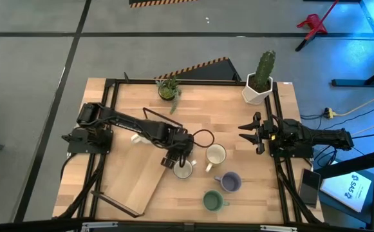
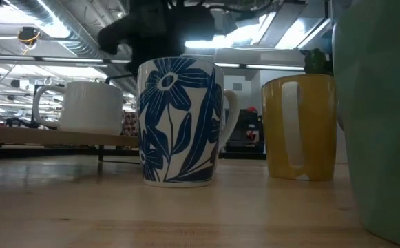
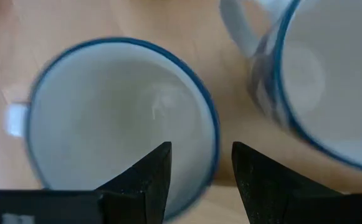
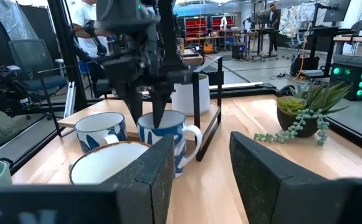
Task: Place coffee mugs
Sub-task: Put the top blue patterned mug on the shelf
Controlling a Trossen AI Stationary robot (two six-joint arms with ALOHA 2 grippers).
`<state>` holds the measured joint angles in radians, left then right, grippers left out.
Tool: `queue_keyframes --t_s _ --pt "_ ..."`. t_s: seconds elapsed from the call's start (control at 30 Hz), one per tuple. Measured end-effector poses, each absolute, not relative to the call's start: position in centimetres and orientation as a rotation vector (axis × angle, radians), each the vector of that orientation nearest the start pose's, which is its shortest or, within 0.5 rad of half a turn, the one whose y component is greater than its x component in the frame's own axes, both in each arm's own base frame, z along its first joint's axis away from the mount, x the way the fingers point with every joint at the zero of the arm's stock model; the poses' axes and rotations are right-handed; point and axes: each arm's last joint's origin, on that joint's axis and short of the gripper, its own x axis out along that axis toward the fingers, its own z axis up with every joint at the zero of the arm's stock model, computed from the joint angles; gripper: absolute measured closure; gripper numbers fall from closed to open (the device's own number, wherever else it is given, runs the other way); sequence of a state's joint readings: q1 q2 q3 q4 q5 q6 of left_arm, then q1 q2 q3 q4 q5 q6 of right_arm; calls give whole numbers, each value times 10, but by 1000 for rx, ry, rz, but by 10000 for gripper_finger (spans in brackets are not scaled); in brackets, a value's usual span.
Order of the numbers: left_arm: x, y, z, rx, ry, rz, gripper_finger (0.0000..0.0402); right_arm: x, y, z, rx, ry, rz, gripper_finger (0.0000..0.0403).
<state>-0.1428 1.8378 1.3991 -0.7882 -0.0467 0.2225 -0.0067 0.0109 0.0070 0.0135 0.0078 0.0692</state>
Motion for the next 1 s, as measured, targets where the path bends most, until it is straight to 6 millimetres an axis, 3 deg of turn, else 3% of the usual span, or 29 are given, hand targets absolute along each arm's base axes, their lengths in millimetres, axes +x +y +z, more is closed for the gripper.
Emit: queue_keyframes --t_s 0.27,0.57,0.77,1.0 --pt "364 -51 218 317 1221 -196 260 98 -1 166 69 -10 -14 260" --pt "364 -56 219 340 1217 -185 384 98 -1 166 69 -10 -14 260" --pt "364 -65 222 347 1200 -190 385 98 -1 166 70 -10 -14 260" --pt "376 -65 253 316 1110 -128 385 98 -1 166 72 -10 -14 260"
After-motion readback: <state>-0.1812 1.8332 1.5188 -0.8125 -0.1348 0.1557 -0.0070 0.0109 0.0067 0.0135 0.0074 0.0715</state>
